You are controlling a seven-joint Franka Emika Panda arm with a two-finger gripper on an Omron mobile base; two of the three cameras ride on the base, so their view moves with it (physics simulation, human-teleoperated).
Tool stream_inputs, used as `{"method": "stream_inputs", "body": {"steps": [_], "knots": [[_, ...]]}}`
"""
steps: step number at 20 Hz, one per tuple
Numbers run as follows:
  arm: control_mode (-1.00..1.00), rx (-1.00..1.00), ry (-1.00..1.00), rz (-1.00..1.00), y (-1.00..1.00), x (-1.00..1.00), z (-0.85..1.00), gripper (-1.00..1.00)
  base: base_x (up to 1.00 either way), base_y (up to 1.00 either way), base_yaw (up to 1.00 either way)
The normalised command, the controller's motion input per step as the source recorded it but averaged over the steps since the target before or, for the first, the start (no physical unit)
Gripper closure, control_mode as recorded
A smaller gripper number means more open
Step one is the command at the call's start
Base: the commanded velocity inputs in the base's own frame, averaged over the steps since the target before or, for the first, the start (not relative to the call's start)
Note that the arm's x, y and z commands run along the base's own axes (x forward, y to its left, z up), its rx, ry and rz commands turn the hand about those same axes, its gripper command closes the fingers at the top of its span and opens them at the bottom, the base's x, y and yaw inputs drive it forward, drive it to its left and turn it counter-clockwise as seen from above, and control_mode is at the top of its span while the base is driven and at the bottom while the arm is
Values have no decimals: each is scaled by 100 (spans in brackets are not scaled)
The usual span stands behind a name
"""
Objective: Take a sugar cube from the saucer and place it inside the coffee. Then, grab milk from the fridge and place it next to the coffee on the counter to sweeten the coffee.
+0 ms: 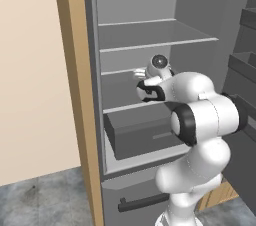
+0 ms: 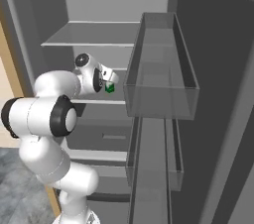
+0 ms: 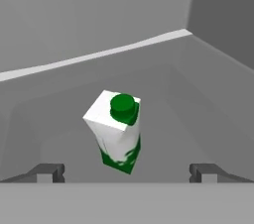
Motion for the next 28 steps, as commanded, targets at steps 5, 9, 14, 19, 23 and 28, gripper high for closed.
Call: {"method": "stream_inputs", "body": {"steps": [5, 9, 14, 19, 23, 28], "knots": [[-100, 0, 0, 0, 0, 14, -3, -100, 0, 0, 0], [-100, 0, 0, 0, 0, 15, -4, -100, 0, 0, 0], [-100, 0, 0, 0, 0, 17, -5, -100, 0, 0, 0], [-100, 0, 0, 0, 0, 16, -5, -100, 0, 0, 0], [-100, 0, 0, 0, 0, 16, -5, -100, 0, 0, 0], [-100, 0, 0, 0, 0, 16, -6, -100, 0, 0, 0]]}}
